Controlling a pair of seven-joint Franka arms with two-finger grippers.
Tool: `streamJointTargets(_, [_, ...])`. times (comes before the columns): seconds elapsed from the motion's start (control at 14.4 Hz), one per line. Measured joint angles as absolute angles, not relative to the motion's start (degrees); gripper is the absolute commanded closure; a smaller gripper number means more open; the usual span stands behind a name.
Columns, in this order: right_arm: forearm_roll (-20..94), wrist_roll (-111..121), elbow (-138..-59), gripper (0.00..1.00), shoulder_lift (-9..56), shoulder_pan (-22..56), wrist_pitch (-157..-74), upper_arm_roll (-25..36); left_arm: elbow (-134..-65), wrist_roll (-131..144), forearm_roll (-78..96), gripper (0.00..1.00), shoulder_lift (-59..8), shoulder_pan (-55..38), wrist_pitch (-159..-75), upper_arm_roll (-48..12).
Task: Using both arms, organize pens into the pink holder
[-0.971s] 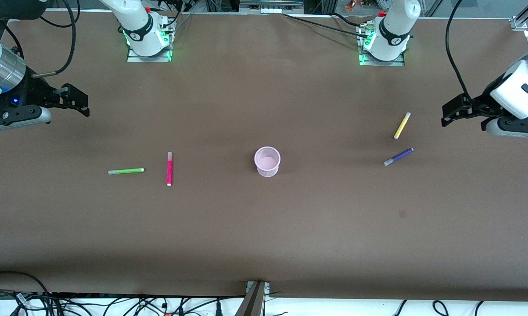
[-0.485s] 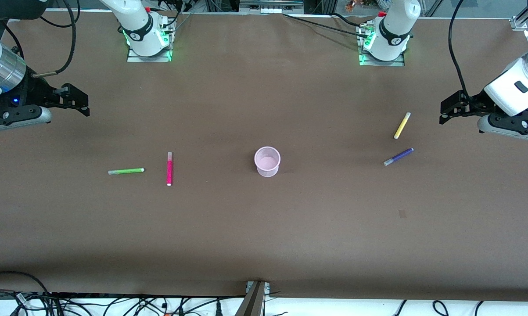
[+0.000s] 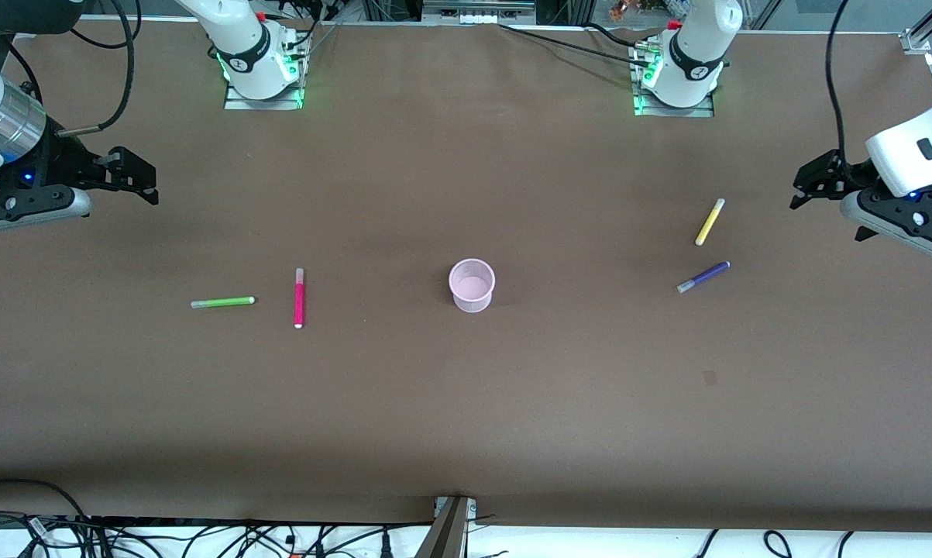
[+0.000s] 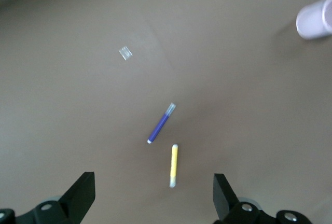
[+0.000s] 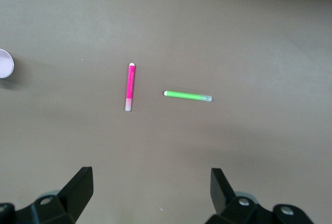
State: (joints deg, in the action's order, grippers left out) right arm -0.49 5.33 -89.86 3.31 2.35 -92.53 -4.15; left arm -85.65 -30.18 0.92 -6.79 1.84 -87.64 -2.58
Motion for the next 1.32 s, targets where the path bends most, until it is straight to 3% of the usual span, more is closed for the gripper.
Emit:
streamJointTargets(0.49, [-0.5,5.3,-89.9,0.00,3.3,2.4,-92.4,-4.2,-93.1,-49.8,0.9,0.00,-9.9,6.4,-88.6,-2.4])
streamJointTargets(1.04, [-0.5,5.3,-89.8,0.00,3.3,2.3,-92.4,-4.1,-109.2,-57.6,0.9,0.00,-10.4,9.4,-103.5,-2.4])
streamJointTargets(1.32, [-0.5,5.4,-89.8,0.00,3.3,2.3,-92.2,-4.0,-118.6,-58.0,0.9,0.00,-10.6,9.5,-115.9,-2.9])
